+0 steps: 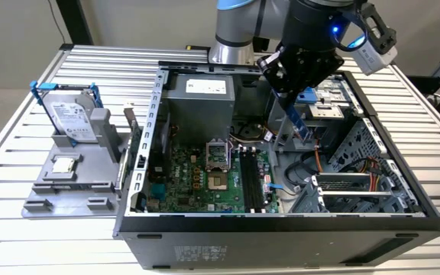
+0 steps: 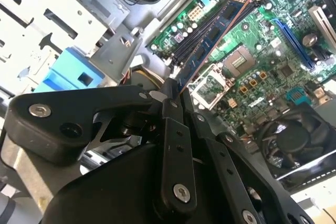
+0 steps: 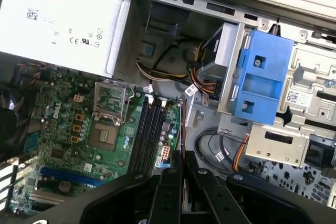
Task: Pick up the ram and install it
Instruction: 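Insert the ram into the slot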
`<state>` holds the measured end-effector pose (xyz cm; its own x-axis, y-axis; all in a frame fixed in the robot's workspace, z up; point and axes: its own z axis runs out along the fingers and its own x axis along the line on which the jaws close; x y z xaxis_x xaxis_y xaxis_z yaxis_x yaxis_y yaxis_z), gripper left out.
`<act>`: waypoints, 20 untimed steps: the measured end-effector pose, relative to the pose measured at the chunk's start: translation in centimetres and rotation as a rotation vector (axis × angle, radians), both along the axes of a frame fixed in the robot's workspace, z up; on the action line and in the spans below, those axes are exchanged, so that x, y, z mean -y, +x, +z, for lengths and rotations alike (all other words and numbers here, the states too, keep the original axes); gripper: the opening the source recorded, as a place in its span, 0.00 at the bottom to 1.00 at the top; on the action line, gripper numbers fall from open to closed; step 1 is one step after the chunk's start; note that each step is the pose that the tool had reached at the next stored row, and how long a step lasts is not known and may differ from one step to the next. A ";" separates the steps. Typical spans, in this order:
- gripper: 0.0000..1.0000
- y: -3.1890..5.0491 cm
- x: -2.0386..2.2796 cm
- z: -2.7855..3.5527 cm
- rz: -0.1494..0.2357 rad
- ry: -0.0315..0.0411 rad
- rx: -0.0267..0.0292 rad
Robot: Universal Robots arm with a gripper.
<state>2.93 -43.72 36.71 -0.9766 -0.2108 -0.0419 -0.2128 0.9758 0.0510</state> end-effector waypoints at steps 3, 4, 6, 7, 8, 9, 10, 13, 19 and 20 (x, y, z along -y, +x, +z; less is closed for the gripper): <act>0.00 -0.01 -0.11 -0.54 -0.003 -0.0003 -0.0001; 0.00 -0.01 -0.19 -0.71 -0.006 -0.0003 -0.0001; 0.00 0.00 -0.42 -1.09 -0.015 -0.0001 -0.0001; 0.00 0.00 -0.56 -1.28 -0.019 0.0000 -0.0001; 0.00 0.00 -0.64 -1.46 -0.021 0.0000 0.0000; 0.00 0.00 -0.72 -1.65 -0.024 0.0001 0.0000; 0.00 0.00 -0.79 -1.83 -0.027 0.0003 0.0001; 0.00 -0.01 -0.99 -2.38 -0.044 0.0000 0.0000; 0.00 -0.01 -1.07 -3.46 -0.126 -0.0001 0.0000; 0.00 -0.01 -1.08 -3.64 -0.139 -0.0001 -0.0001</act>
